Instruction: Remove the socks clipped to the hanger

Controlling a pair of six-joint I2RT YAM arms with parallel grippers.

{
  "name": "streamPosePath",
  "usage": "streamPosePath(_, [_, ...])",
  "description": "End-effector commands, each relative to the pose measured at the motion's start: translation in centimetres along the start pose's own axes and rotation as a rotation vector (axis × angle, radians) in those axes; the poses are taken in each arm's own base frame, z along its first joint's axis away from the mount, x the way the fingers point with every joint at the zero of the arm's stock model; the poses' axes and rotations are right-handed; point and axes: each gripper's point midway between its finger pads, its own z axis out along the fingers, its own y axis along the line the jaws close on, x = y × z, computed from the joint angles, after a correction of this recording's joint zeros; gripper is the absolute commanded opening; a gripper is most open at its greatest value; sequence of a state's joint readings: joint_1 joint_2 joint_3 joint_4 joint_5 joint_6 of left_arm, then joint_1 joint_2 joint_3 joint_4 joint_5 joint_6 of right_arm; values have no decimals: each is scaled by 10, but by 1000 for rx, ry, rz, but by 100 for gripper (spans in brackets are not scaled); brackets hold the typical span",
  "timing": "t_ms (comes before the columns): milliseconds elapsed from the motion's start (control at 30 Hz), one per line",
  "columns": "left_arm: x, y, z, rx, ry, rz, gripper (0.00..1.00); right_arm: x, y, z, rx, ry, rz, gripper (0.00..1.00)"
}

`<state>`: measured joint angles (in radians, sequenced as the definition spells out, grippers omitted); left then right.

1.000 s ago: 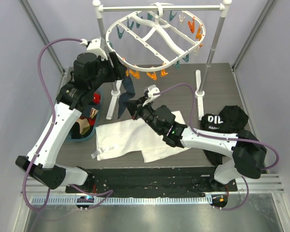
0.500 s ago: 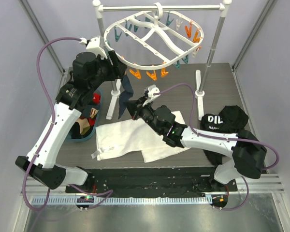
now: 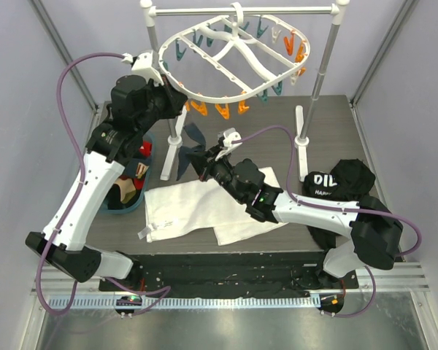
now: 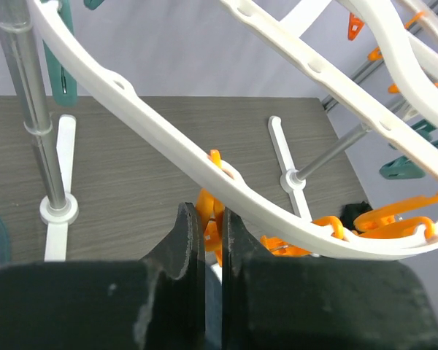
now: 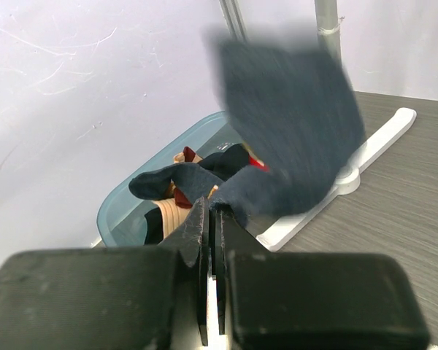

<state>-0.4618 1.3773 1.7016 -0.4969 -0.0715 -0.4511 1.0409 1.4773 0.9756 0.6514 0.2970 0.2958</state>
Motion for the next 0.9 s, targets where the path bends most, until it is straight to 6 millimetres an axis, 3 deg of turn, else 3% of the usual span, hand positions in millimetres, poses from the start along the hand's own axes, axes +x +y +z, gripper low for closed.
streamPosePath(0, [-30, -12, -4, 41, -88, -16, 0, -14, 8, -1, -22, -50, 35, 1])
streamPosePath(300, [-27, -10, -3, 27, -72, -12, 1, -1, 1, -5, -3, -23, 43, 1])
streamPosePath(400, [-27, -6, -7, 9, -73, -6, 33, 3, 1, -5, -2, -15, 50, 1])
streamPosePath(433, [-28, -4, -8, -3, -75, -5, 53, 5, -1, -4, 1, -10, 53, 1])
streamPosePath(533, [-33, 11, -19, -90, -94, -7, 72, 13, -1, -2, 3, 8, 67, 1])
streamPosePath(600, [-34, 20, -27, -135, -101, -16, 79, 17, 2, 3, -2, 16, 88, 1])
streamPosePath(633, [-39, 18, -36, -129, -116, -17, 90, 17, 5, 5, -10, 18, 97, 1])
streamPosePath(700, [-39, 21, -46, -142, -116, -18, 100, 17, 13, 13, -31, 25, 123, 1])
streamPosePath(800, [-43, 25, -70, -154, -135, -14, 100, 23, 24, 30, -59, 37, 152, 1])
streamPosePath(867, [-48, 30, -92, -172, -161, -6, 100, 14, 37, 42, -86, 17, 189, 1])
